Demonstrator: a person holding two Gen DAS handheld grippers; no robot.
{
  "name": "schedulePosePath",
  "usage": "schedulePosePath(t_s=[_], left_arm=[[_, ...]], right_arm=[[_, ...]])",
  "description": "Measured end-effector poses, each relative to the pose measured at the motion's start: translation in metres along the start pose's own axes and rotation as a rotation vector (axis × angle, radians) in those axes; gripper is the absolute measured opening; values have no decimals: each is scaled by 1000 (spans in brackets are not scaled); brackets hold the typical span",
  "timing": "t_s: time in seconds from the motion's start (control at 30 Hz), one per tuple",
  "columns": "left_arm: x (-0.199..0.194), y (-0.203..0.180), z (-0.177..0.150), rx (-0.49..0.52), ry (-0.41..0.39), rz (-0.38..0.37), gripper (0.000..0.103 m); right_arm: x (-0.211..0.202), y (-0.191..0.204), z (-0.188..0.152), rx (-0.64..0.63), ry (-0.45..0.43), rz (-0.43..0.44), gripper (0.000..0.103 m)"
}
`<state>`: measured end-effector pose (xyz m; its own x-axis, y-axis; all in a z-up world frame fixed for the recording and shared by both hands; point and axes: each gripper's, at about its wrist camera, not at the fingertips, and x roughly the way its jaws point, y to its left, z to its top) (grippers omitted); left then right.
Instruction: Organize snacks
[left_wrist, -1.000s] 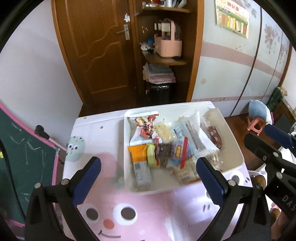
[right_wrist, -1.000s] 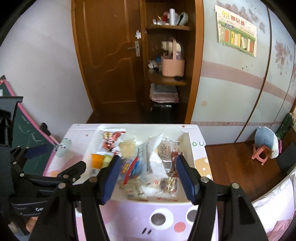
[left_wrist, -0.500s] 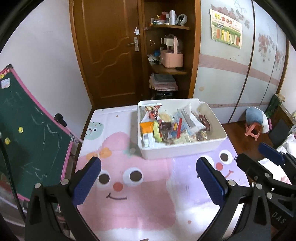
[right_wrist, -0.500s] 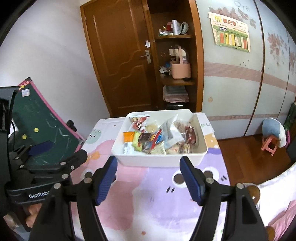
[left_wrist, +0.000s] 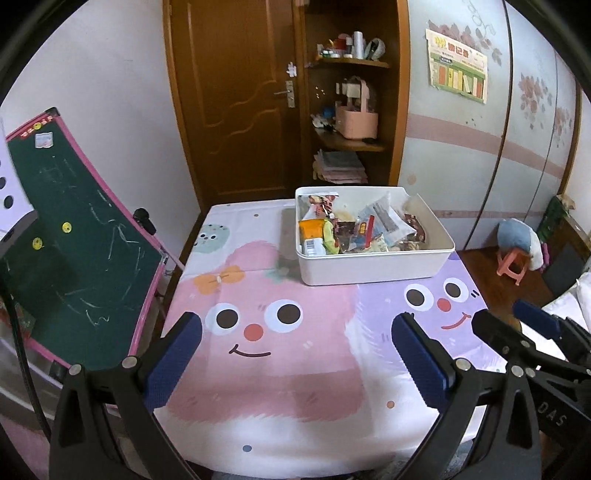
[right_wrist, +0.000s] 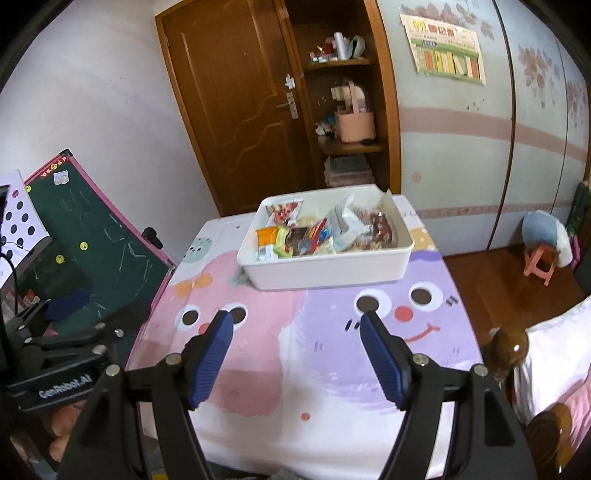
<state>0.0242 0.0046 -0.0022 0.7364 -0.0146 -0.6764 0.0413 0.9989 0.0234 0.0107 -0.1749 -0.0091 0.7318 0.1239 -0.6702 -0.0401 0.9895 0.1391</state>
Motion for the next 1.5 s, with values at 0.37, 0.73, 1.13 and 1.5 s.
schedulePosePath(t_s=[0.37, 0.73, 1.13, 1.5], left_arm=[[9, 5, -11, -26, 44, 1, 102], [16, 2, -16, -22, 76, -9, 102], [20, 0, -17, -19, 93, -18, 102], [22, -1, -21, -20, 102, -22, 102]], right_arm=[[-4, 8, -8, -23, 4, 2, 72], [1, 14, -12, -41, 24, 2, 72], [5, 10, -13, -35, 33, -5, 72], [6, 8, -17, -32, 39, -4, 72]])
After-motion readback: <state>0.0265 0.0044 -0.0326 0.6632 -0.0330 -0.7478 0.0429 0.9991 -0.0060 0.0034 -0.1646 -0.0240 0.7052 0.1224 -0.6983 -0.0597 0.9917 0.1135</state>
